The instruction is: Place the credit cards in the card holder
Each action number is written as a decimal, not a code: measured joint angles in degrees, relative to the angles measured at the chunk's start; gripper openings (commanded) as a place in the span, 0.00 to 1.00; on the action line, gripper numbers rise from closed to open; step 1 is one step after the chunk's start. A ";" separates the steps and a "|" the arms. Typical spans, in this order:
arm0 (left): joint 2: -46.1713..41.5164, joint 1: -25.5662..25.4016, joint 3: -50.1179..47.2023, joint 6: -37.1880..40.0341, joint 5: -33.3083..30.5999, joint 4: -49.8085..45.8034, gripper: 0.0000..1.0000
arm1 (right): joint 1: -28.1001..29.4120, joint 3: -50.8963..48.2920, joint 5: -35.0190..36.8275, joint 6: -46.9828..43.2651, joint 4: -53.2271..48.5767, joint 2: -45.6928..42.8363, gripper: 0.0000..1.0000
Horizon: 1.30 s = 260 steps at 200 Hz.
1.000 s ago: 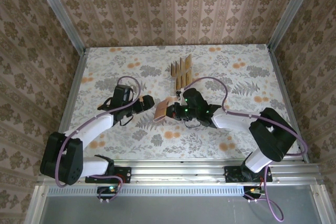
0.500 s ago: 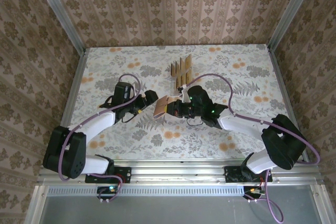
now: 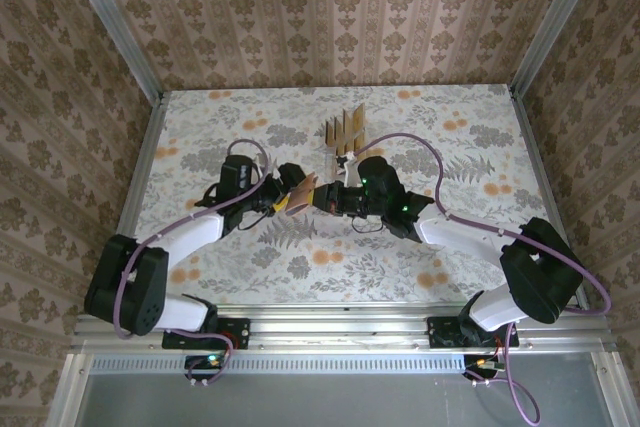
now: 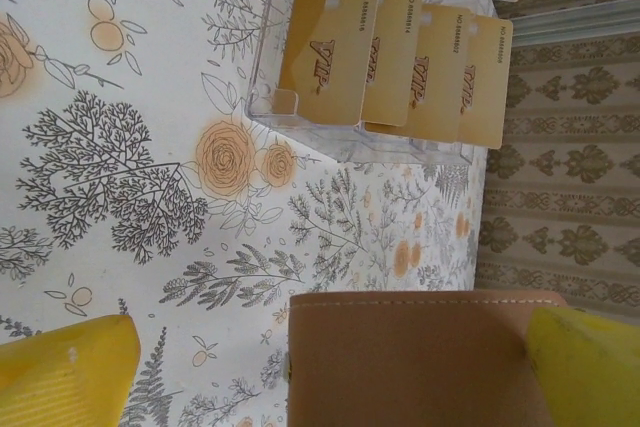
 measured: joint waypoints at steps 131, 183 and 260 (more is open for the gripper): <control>2.97 0.31 -3.91 -12.11 1.84 17.46 0.77 | -0.13 -3.02 -0.37 1.70 6.19 3.61 0.00; 1.38 1.77 -4.22 -11.67 1.84 17.46 0.63 | -0.63 -4.98 -0.37 1.70 6.23 3.61 0.00; 0.48 1.97 -4.39 -10.67 1.88 17.49 0.43 | -0.63 -5.03 -0.35 1.73 6.25 3.72 0.00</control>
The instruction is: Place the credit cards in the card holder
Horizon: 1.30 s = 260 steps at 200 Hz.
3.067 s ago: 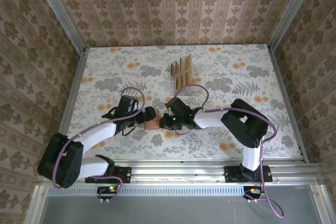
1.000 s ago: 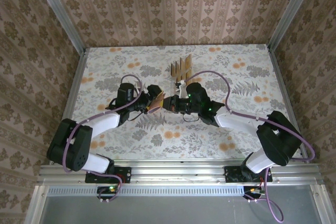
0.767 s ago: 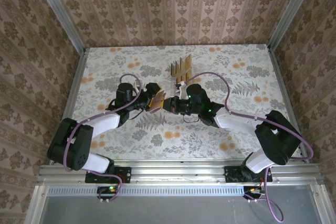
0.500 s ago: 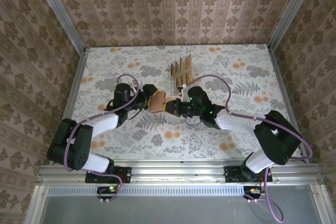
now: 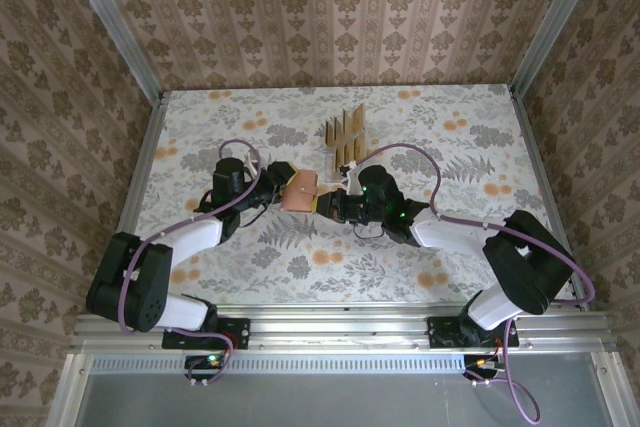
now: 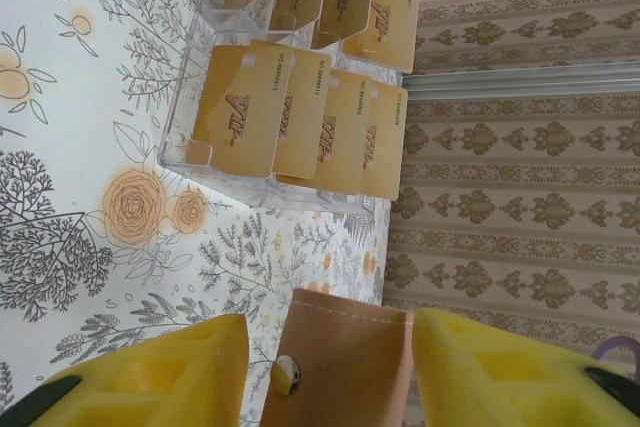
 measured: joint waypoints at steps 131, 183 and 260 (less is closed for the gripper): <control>-3.37 -0.90 -0.68 11.02 -0.98 -3.50 0.01 | -0.74 1.27 6.54 -5.99 -15.50 -5.44 0.68; -7.58 -6.36 -0.61 19.58 -7.52 -9.70 0.00 | 1.16 10.34 15.67 -11.74 -32.68 -6.27 0.73; -9.18 -8.72 -0.63 18.45 -14.14 -10.78 0.00 | 5.09 20.00 20.22 -14.29 -37.59 1.92 0.74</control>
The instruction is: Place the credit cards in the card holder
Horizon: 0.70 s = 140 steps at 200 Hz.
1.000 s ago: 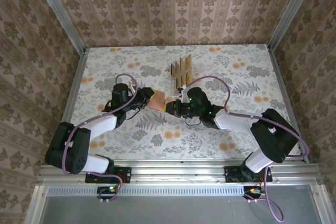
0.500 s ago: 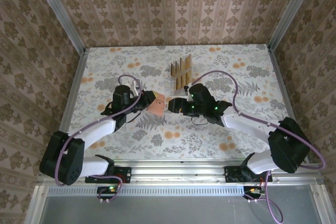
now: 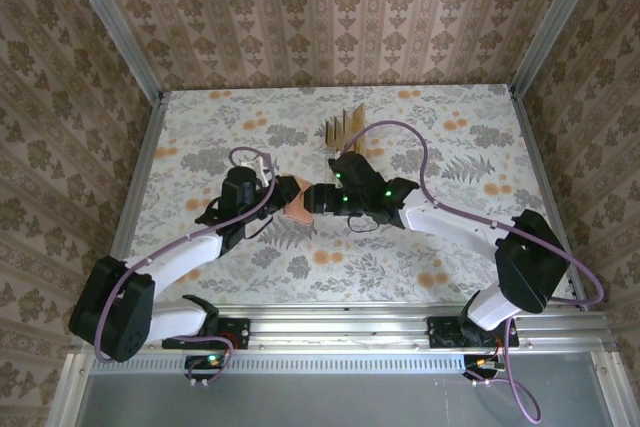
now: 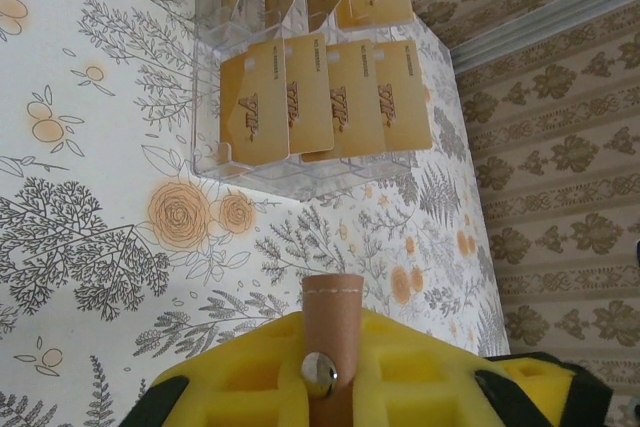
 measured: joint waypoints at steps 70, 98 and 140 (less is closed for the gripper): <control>-0.35 0.00 -1.05 -2.43 -1.22 0.50 0.00 | 0.70 2.93 0.02 0.04 0.22 4.68 0.73; -0.35 0.04 -1.22 -3.04 -2.38 0.44 0.00 | 0.81 3.89 0.22 0.04 0.33 6.25 0.72; -0.35 0.02 -1.31 -3.21 -3.26 0.35 0.00 | 0.81 3.85 2.62 0.83 0.79 6.93 0.64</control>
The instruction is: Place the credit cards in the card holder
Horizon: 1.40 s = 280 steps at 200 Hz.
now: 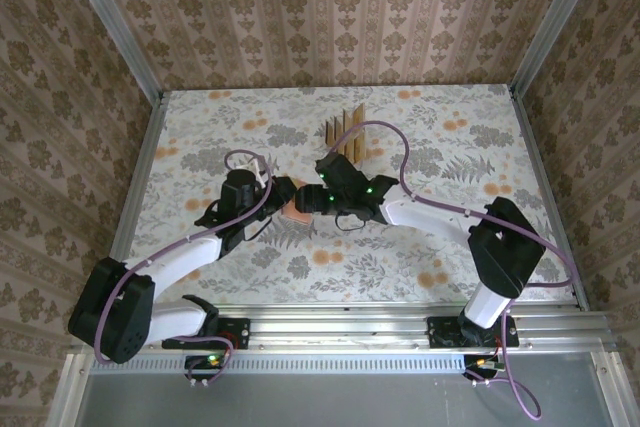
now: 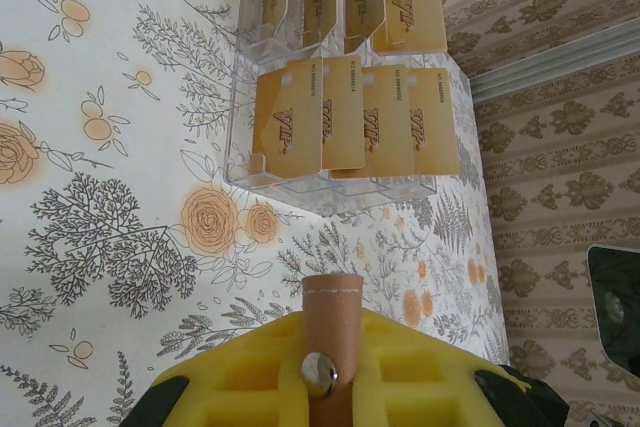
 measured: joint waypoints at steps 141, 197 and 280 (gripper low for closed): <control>-0.35 -0.37 0.04 2.16 0.57 -1.38 0.00 | -6.21 -15.93 -5.25 3.96 4.59 -15.17 0.62; -0.35 -0.37 0.04 2.45 0.57 -1.44 0.00 | -5.66 -11.34 -10.10 4.63 8.46 -9.77 0.58; -0.35 -0.37 0.17 2.64 0.57 -1.38 0.00 | -5.22 -9.92 -11.28 5.46 9.27 -5.64 0.28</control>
